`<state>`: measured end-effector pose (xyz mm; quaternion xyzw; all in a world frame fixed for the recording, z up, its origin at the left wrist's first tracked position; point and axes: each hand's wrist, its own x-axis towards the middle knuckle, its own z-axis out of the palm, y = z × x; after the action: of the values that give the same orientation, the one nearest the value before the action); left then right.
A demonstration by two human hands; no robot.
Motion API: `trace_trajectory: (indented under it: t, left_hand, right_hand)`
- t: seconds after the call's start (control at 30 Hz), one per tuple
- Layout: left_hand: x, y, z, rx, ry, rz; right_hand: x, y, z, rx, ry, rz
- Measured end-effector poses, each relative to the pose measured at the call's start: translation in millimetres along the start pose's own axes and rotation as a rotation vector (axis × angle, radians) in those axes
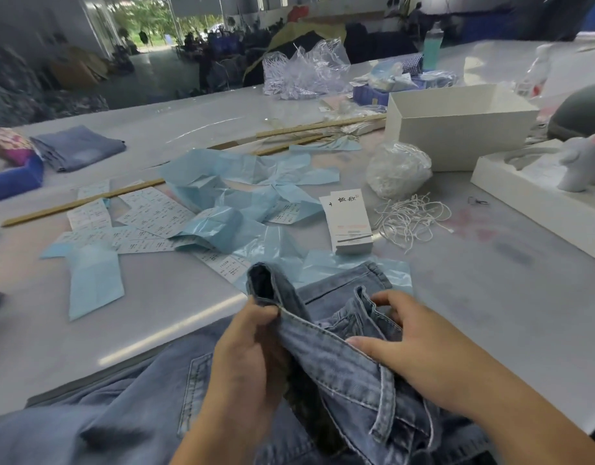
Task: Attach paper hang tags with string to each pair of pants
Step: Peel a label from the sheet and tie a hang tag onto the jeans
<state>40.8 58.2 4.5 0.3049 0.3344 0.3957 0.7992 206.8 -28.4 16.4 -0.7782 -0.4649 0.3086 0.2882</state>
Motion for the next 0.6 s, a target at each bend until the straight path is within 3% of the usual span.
trace_trajectory:
  t: [0.07,0.17,0.27,0.37,0.47,0.6]
  left_hand:
    - [-4.2,6.3,3.0,-0.058,0.007,0.034]
    - [-3.0,20.4,4.8,-0.071,0.019,0.049]
    - [4.7,35.0,6.1,-0.032,0.002,0.076]
    - [14.0,41.3,5.5,0.036,0.081,0.085]
    - [9.3,37.8,-6.1,0.295,0.12,0.063]
    - [-14.4,26.8,-38.3,0.639,-0.046,0.018]
  right_hand:
    - [-9.0,-12.8,8.5,-0.14,0.086,-0.098]
    - [-26.8,-33.3,13.3,-0.186,0.244,-0.409]
    - [-40.8,-52.6,15.7,-0.162,0.202,-0.587]
    - [-46.8,-66.3,35.8,-0.402,0.28,-0.715]
    - [-44.2,-64.3,63.6,-0.538,0.3,-0.74]
    - [-42.2,-53.9,74.2,-0.488,0.197,-0.684]
